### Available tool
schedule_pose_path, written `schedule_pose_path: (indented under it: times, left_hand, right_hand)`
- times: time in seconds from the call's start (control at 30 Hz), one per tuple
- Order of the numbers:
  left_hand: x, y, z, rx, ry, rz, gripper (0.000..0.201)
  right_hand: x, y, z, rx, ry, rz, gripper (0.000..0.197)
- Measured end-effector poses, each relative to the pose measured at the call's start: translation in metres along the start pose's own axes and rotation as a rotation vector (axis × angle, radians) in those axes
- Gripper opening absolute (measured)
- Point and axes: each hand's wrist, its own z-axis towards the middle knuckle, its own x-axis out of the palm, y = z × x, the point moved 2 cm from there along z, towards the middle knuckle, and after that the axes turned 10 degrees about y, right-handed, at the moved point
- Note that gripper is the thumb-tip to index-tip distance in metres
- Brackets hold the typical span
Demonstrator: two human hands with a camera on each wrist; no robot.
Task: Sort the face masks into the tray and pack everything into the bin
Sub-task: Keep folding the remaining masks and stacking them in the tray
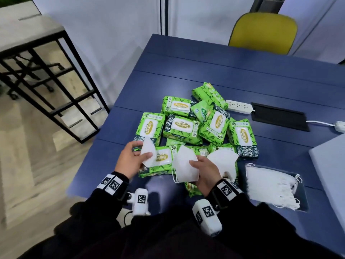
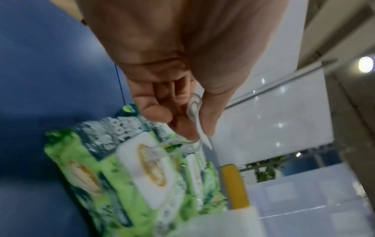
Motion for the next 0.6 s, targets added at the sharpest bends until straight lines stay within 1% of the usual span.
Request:
schedule_pose_path:
  times: [0.03, 0.1, 0.17, 0.2, 0.27, 0.33, 0.4, 0.43, 0.47, 0.53, 0.6]
  left_hand:
    - [0.004, -0.008, -0.004, 0.008, 0.012, -0.104, 0.037]
    - [0.011, -0.022, -0.014, 0.023, 0.039, -0.242, 0.021]
    - [0.016, -0.027, -0.02, 0.039, 0.106, -0.315, 0.007]
    - [0.018, -0.029, -0.024, 0.038, 0.144, -0.336, 0.005]
    - [0.023, -0.033, -0.03, 0.015, 0.233, -0.381, 0.017]
    - [0.028, -0.034, -0.034, 0.008, 0.342, -0.431, 0.031]
    - [0.031, -0.033, -0.037, 0.016, 0.422, -0.404, 0.04]
    - [0.033, -0.032, -0.036, 0.021, 0.421, -0.372, 0.042]
    - [0.033, -0.033, -0.035, 0.027, 0.386, -0.344, 0.04]
    - [0.032, -0.031, -0.028, 0.03, 0.268, -0.317, 0.026]
    - [0.029, -0.027, -0.02, 0.032, 0.207, -0.328, 0.01]
  right_hand:
    - [0.004, 0.0, -0.001, -0.013, 0.019, 0.007, 0.036]
    - [0.006, 0.003, -0.002, -0.053, 0.016, -0.008, 0.037]
    - [0.009, 0.007, -0.003, -0.1, -0.016, -0.037, 0.038]
    - [0.01, 0.009, -0.003, -0.125, -0.018, -0.061, 0.036]
    - [0.012, 0.011, -0.002, -0.164, -0.012, -0.126, 0.029]
    - [0.017, 0.013, -0.004, -0.174, -0.004, -0.149, 0.032]
    - [0.02, 0.015, -0.006, -0.173, 0.016, -0.169, 0.033]
    - [0.021, 0.017, -0.006, -0.174, 0.029, -0.181, 0.032]
    - [0.023, 0.018, -0.006, -0.179, 0.032, -0.188, 0.031]
    - [0.023, 0.02, -0.006, -0.191, 0.029, -0.21, 0.031]
    - [0.022, 0.022, -0.005, -0.205, 0.043, -0.222, 0.031]
